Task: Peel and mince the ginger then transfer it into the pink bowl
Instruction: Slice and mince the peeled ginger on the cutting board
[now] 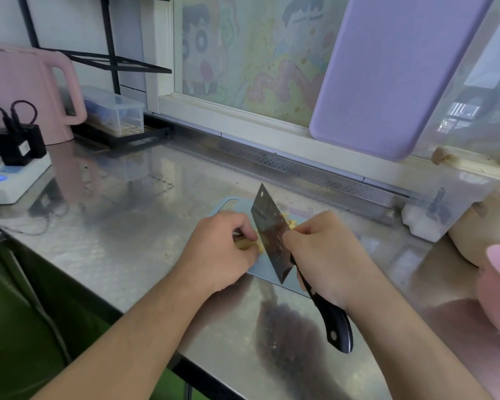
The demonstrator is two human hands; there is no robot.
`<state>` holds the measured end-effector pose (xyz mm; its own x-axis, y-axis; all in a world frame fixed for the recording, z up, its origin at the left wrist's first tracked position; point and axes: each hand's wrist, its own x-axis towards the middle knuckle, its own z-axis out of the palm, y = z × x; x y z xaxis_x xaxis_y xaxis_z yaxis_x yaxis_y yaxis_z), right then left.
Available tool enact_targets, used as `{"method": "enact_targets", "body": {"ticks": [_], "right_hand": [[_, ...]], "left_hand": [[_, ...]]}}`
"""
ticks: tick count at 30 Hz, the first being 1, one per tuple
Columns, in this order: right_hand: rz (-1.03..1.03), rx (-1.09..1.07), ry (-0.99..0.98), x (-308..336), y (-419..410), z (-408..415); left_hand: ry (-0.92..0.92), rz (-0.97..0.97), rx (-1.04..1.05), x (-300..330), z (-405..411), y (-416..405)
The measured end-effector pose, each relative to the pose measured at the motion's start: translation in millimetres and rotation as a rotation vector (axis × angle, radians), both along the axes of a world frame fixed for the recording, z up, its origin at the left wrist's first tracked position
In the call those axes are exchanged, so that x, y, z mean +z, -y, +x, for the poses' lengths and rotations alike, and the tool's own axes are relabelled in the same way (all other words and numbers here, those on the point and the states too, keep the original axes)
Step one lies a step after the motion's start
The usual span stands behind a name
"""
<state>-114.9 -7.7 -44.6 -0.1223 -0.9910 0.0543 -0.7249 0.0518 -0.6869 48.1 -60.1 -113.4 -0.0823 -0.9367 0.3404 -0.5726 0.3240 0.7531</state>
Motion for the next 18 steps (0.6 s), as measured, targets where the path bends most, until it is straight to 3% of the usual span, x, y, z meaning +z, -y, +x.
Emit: {"method": "enact_targets", "body": {"ticks": [6, 18], "right_hand": [[-0.022, 0.006, 0.057, 8.2, -4.2, -0.5], [-0.042, 0.019, -0.009, 2.2, -2.9, 6.7]], "left_hand": [[-0.023, 0.003, -0.002, 2.0, -0.4, -1.1], [0.018, -0.053, 0.026, -0.9, -0.2, 3.3]]}}
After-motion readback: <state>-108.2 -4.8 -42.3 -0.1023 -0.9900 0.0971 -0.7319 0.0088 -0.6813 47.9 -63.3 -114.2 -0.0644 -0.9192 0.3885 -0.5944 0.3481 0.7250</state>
